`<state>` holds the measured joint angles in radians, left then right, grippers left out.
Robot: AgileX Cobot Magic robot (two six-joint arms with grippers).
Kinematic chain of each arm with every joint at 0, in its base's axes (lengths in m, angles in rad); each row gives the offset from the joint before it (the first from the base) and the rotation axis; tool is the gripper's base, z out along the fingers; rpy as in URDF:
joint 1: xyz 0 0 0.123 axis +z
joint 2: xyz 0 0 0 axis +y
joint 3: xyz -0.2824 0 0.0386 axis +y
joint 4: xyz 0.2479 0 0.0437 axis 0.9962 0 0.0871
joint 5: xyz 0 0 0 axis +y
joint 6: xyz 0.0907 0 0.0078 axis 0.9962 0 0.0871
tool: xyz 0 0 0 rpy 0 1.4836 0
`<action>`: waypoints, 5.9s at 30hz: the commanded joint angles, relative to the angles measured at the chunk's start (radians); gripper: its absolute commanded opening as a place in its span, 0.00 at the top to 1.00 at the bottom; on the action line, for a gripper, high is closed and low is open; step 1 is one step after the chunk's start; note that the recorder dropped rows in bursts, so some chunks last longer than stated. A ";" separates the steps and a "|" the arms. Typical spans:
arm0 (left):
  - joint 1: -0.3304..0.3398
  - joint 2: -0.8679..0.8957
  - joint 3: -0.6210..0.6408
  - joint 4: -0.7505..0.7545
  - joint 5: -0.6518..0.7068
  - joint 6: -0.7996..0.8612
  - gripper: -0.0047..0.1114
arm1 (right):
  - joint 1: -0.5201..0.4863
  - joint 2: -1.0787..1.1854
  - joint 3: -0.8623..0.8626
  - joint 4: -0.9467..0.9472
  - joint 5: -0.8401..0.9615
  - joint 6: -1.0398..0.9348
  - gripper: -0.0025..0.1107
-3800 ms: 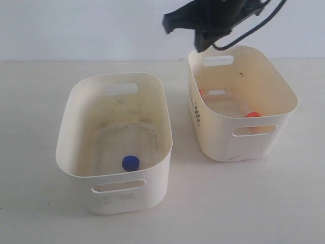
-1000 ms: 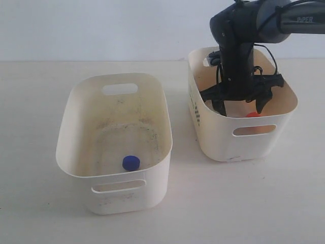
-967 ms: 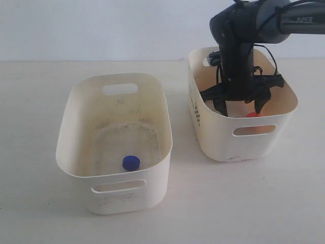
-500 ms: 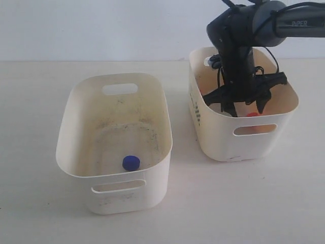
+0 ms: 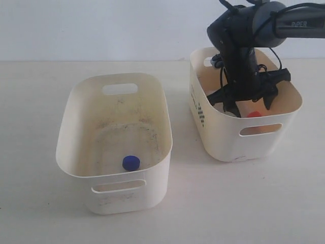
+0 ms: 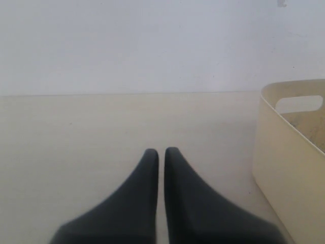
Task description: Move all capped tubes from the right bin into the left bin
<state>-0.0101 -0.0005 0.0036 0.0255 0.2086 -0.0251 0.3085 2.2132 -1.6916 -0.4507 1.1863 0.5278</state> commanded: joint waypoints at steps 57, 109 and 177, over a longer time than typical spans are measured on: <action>0.000 0.000 -0.004 -0.006 -0.006 -0.010 0.92 | -0.009 0.019 0.005 0.044 -0.156 0.046 0.44; 0.000 0.000 -0.004 -0.006 -0.006 -0.010 0.92 | -0.009 -0.055 0.005 0.005 -0.105 0.011 0.98; 0.000 0.000 -0.004 -0.006 -0.006 -0.010 0.92 | 0.500 -0.297 -0.054 -0.003 0.035 -0.082 0.06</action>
<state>-0.0101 -0.0005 0.0036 0.0255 0.2086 -0.0251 0.8098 1.9259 -1.7383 -0.4786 1.2167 0.4332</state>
